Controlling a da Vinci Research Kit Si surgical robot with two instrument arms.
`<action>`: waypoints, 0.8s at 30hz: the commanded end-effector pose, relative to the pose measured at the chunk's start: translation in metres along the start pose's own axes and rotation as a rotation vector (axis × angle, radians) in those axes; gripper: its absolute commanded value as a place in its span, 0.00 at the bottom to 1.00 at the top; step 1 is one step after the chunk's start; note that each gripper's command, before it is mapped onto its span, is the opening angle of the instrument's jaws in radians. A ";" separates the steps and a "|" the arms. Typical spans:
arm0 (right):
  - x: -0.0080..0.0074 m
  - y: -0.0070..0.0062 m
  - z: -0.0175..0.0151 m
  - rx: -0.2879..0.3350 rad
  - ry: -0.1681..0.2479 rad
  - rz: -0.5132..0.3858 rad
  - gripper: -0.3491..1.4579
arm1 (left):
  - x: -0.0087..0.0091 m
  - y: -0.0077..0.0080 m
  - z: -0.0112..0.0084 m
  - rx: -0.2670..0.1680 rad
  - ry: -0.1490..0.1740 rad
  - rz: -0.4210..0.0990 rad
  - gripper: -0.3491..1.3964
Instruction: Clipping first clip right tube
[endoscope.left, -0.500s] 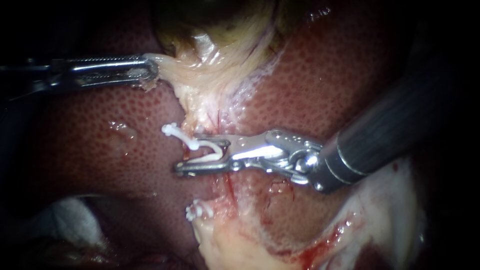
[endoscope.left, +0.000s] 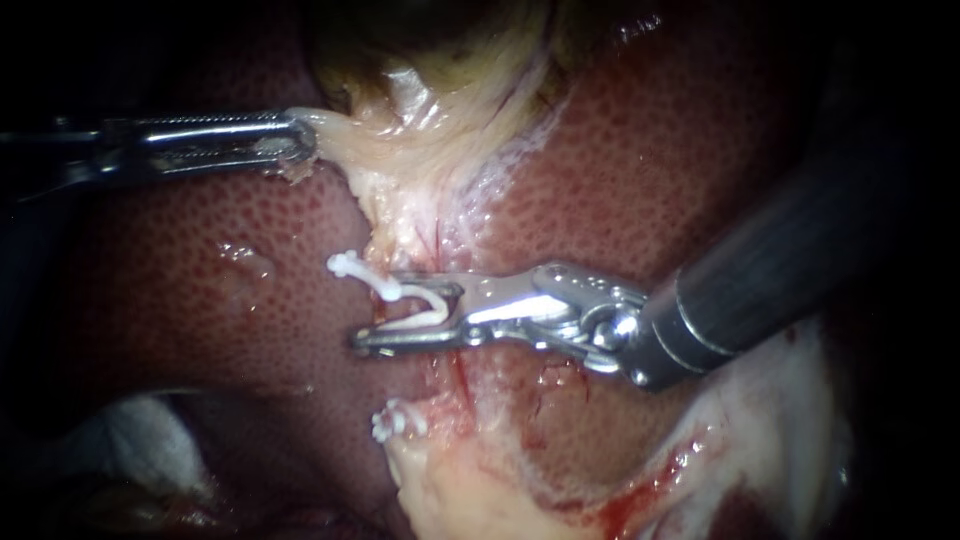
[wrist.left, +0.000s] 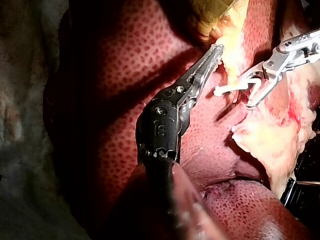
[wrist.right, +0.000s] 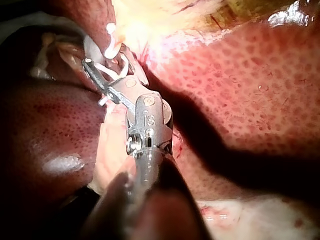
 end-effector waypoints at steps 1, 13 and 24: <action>0.0000 0.0000 -0.0001 0.000 0.000 -0.001 0.47 | 0.0000 0.0000 -0.0001 -0.001 0.000 0.000 0.00; -0.0008 -0.0006 -0.0034 0.024 -0.010 -0.004 0.47 | 0.0000 0.0000 -0.0001 -0.001 0.000 0.000 0.00; -0.0009 -0.0008 -0.0080 0.045 -0.017 -0.001 0.47 | 0.0000 0.0000 -0.0003 -0.002 0.000 0.000 0.00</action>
